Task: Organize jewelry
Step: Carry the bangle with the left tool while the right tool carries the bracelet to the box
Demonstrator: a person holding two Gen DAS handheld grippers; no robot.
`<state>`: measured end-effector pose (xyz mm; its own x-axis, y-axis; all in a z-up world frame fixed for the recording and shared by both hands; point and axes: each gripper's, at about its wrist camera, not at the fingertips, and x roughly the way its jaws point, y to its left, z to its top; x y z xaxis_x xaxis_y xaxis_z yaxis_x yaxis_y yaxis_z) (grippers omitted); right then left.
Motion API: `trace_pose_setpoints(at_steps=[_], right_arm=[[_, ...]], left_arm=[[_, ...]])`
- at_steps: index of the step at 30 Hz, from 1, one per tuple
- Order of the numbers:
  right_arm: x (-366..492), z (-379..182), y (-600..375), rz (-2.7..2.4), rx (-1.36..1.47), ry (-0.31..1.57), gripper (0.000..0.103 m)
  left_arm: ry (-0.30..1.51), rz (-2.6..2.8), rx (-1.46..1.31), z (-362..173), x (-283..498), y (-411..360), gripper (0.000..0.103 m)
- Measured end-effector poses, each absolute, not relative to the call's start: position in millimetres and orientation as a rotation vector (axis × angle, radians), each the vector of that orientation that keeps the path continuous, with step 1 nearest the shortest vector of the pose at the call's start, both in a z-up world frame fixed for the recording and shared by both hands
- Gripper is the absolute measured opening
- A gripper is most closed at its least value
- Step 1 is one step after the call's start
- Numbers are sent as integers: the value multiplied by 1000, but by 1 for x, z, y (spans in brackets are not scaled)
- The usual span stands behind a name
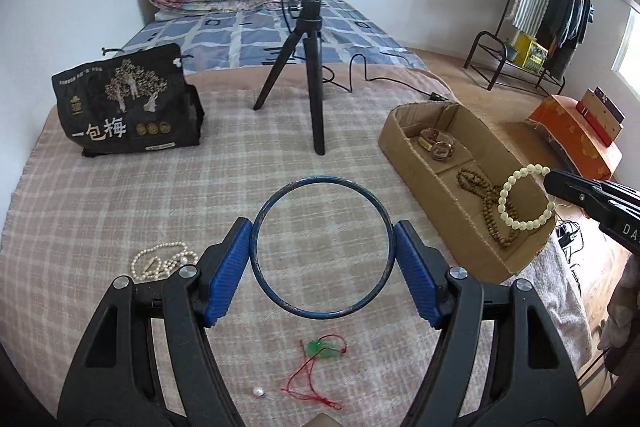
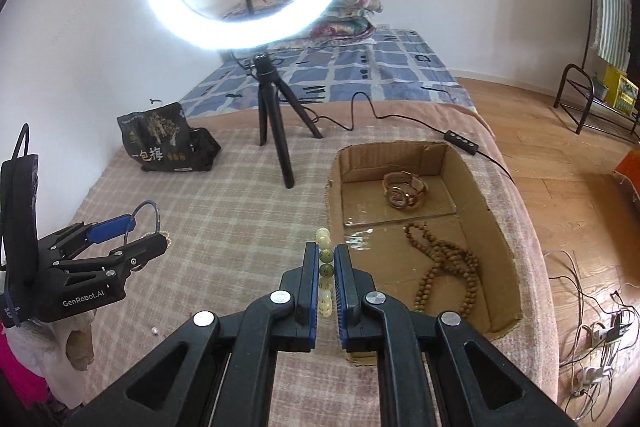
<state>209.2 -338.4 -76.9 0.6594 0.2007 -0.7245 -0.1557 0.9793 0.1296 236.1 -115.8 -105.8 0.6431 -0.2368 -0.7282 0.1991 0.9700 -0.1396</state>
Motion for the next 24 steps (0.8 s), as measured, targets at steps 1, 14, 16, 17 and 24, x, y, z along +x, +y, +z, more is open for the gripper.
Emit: trace_pose_setpoints(at_steps=[1, 14, 16, 17, 24], right_arm=[[210, -77, -345, 192, 62, 826, 5], [213, -94, -393, 134, 74, 854, 5], [214, -96, -399, 130, 80, 856, 5], [215, -97, -402, 128, 84, 857, 5], [219, -105, -413, 139, 104, 870, 5]], left_arm=[[827, -259, -41, -104, 239, -123, 74], [799, -360, 3, -104, 280, -206, 74], [810, -377, 4, -108, 287, -218, 74], [816, -383, 6, -109, 291, -224, 74], [820, -383, 34, -116, 309, -256, 74]])
